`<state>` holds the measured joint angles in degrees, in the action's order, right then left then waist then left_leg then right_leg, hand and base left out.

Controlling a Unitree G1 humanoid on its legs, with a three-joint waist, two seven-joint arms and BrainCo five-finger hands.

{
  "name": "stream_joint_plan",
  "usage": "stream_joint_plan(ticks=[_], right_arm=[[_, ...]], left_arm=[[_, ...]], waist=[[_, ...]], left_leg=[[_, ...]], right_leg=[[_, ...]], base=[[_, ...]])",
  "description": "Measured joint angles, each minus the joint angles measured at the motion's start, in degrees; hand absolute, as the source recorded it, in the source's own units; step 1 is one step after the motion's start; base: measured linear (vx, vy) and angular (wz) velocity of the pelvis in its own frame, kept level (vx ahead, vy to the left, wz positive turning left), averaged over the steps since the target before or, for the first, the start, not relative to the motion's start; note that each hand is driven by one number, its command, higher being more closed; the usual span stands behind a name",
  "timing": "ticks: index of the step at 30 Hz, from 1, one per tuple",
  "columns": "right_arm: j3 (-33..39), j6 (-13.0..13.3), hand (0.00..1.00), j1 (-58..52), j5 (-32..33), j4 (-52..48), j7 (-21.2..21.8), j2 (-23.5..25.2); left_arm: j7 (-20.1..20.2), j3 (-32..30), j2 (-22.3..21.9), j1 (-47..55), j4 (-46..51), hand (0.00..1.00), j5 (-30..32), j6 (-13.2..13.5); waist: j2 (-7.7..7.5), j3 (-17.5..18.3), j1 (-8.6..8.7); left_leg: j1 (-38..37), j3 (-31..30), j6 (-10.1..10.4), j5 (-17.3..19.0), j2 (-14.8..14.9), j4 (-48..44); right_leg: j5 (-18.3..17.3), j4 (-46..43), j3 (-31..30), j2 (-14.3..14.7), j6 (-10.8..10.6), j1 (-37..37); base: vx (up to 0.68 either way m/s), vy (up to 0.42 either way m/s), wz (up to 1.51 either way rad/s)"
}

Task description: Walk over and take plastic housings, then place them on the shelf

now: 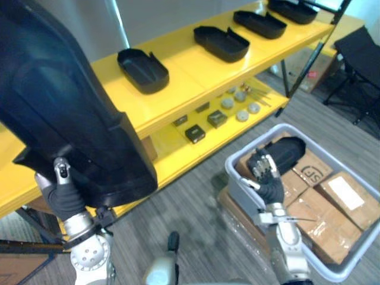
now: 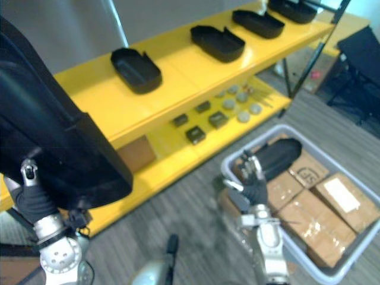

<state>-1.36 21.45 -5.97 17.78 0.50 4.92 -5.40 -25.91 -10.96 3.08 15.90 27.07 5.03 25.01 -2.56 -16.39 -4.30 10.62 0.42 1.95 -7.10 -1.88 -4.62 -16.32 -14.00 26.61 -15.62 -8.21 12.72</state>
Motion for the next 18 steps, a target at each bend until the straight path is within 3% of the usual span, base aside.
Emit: stream_joint_plan(ticks=[2, 3, 4, 5, 6, 7, 8, 9, 12, 14, 15, 18], right_arm=[[0.5, 0.5, 0.00, 0.0, 0.0, 0.0, 0.0, 1.2], [1.0, 1.0, 0.00, 0.0, 0.0, -0.1, 0.0, 2.0], [1.2, 1.4, 0.00, 0.0, 0.0, -0.2, 0.0, 2.2], [1.4, 2.3, 0.00, -0.6, 0.0, -0.6, -0.1, 1.0], [1.4, 2.9, 0.00, -1.4, 0.0, -0.7, -0.1, 1.0], [1.3, 3.1, 0.00, -1.4, 0.0, -0.7, -0.1, 1.0], [1.3, 3.6, 0.00, -0.9, -0.1, -0.7, 0.0, 1.5], [0.8, 4.4, 0.00, -0.1, -0.1, -0.7, 0.3, 2.2], [0.8, 5.2, 0.00, 3.0, 0.3, -1.9, 1.4, 2.2], [0.8, 5.2, 0.00, 4.0, 1.9, -3.4, 2.3, 1.8], [0.8, 5.2, 0.00, 4.4, 2.3, -4.8, 2.7, 1.3], [0.7, 5.1, 0.00, 4.5, 3.1, -6.8, 4.0, 0.8]], left_arm=[[0.0, -0.4, -0.1, -0.1, 0.4, 1.00, 0.0, 0.0], [0.1, -0.9, -0.1, 0.0, 1.4, 1.00, 0.3, 0.0], [0.1, -1.6, -0.1, 0.0, 2.2, 1.00, 0.5, 0.0], [0.1, -2.6, -0.5, 0.0, 3.3, 1.00, 0.6, 0.5], [0.0, -3.4, -0.2, -0.7, 3.3, 1.00, 1.1, 0.8], [0.0, -4.0, 0.0, -1.3, 3.4, 1.00, 1.8, 0.8], [-0.3, -4.9, 1.3, -1.3, 3.4, 1.00, 2.4, 0.8], [-0.7, -5.6, 2.7, -1.3, 3.4, 1.00, 2.8, 0.5], [-1.9, -6.3, 3.9, -2.5, 2.7, 1.00, 2.5, -0.3], [-2.5, -6.2, 4.8, -4.4, 1.3, 1.00, 2.2, -1.1], [-2.7, -6.0, 5.7, -6.2, 0.0, 1.00, 2.1, -1.8], [-3.2, -4.6, 5.9, -8.0, -3.2, 1.00, 1.8, -3.0]], waist=[[-0.72, -0.3, 0.13], [-1.90, -0.7, -0.03], [-1.86, -0.7, -0.09], [-0.35, -0.1, 0.22], [-0.01, 0.2, 0.79], [0.13, 0.4, 0.82], [-0.12, 0.6, 0.52], [-0.32, 0.8, 0.43], [0.43, 1.0, 0.44], [0.90, 2.5, 0.51], [1.55, 2.8, 0.85], [1.24, 4.0, 2.25]], left_leg=[[1.0, 2.1, -1.1, 1.4, -0.3, -2.8], [3.3, 5.2, -4.0, 5.2, -0.3, -10.3], [3.9, 6.8, -4.4, 7.7, -0.5, -14.4], [4.1, 7.4, -3.9, 13.2, -0.2, -17.9], [4.2, 6.1, -4.2, 14.3, -0.9, -18.7], [4.0, 5.6, -4.4, 14.4, -0.9, -18.1], [2.1, 4.5, -4.6, 14.4, -1.0, -15.6], [0.4, 3.0, -5.2, 14.1, -1.2, -13.4], [-4.6, -0.2, -5.3, 13.1, -1.3, -9.6], [-6.2, -2.5, -5.2, 13.1, -1.3, -8.3], [-7.1, -4.9, -4.9, 13.2, -1.8, -7.7], [-8.9, -11.3, -3.8, 14.0, -3.1, -7.4]], right_leg=[[-1.6, -0.1, 1.6, -1.5, 1.1, 0.5], [-2.2, -0.3, 2.2, -2.4, 2.3, 1.2], [-2.4, -0.3, 2.7, -2.8, 2.7, 2.0], [-1.1, -5.9, 2.4, -2.4, 4.1, 1.7], [1.4, -15.6, 0.0, -4.2, 7.6, -2.3], [3.8, -19.5, -1.4, -4.8, 9.5, -4.6], [10.0, -25.7, -5.1, -5.3, 9.6, -8.5], [8.8, -30.0, -7.6, -4.5, 7.5, -10.9], [2.7, -26.6, -8.1, -0.9, 5.6, -13.7], [1.6, -19.1, -10.2, 2.1, 5.2, -15.6], [1.7, -14.2, -13.9, 4.0, 5.0, -16.6], [2.7, -9.7, -23.7, 7.1, 3.7, -18.9]], base=[[-0.05, 0.075, 0.25], [-0.01, 0.079, 0.15], [0.10, 0.121, 0.25], [0.16, 0.153, 0.53], [0.18, 0.196, 0.66], [0.15, 0.183, 0.65], [0.20, 0.157, 0.39], [0.24, 0.135, 0.36], [0.27, 0.103, 0.48], [0.28, 0.042, 0.74], [0.28, -0.003, 0.96], [0.27, -0.125, 1.25]])
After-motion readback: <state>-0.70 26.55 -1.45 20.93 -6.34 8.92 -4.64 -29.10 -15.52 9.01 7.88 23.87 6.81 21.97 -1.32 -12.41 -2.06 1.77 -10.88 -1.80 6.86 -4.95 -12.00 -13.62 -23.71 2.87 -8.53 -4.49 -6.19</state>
